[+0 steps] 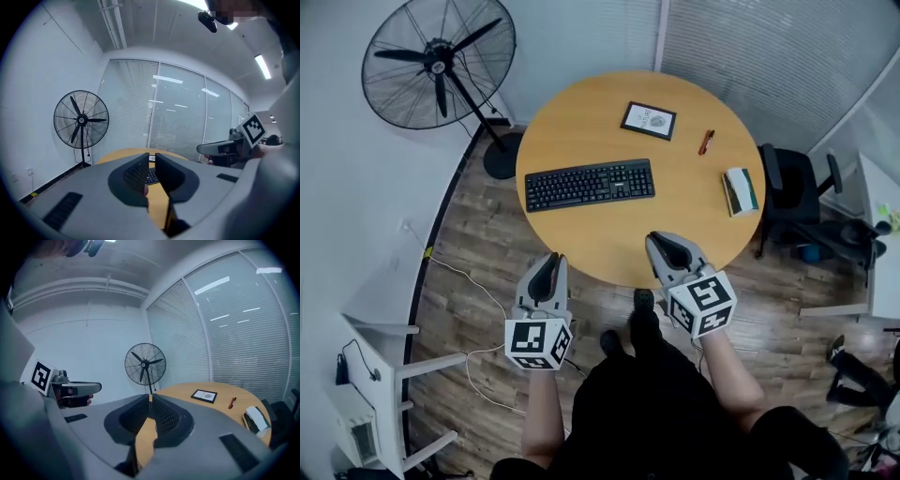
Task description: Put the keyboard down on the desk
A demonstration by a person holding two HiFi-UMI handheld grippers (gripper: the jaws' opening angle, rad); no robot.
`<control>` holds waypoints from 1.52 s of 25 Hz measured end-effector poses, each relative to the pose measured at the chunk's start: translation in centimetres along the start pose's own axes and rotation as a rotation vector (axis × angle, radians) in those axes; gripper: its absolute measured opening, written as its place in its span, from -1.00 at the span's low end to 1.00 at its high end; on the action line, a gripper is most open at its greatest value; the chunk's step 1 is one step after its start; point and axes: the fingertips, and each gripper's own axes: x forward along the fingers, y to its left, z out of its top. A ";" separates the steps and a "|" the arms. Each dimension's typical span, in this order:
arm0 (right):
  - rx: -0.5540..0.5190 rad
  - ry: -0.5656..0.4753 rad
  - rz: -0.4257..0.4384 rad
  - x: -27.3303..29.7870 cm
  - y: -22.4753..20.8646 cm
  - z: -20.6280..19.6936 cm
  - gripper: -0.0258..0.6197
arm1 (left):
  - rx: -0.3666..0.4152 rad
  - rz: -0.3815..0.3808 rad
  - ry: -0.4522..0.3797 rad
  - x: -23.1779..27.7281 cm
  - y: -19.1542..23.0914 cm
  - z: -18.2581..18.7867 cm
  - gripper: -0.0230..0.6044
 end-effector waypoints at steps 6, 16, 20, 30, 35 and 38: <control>0.009 -0.032 -0.029 -3.3 2.4 0.2 -0.89 | 0.011 -0.031 -0.012 -3.2 -0.8 0.0 -0.88; 0.023 -0.064 -0.019 -6.8 6.5 -0.4 -0.89 | 0.007 -0.076 -0.043 -7.7 -1.4 0.1 -0.93; 0.024 -0.070 -0.006 -7.1 7.6 -0.3 -0.89 | 0.005 -0.075 -0.051 -8.6 -1.0 0.6 -0.93; 0.023 -0.082 0.005 -7.8 7.3 0.6 -0.89 | 0.003 -0.085 -0.084 -8.7 -1.5 1.7 -0.93; 0.021 -0.081 0.004 -7.8 7.2 0.5 -0.89 | 0.001 -0.089 -0.075 -8.3 -1.7 1.4 -0.93; 0.016 -0.081 0.003 -7.8 7.2 0.5 -0.89 | 0.002 -0.088 -0.071 -8.2 -1.6 1.5 -0.93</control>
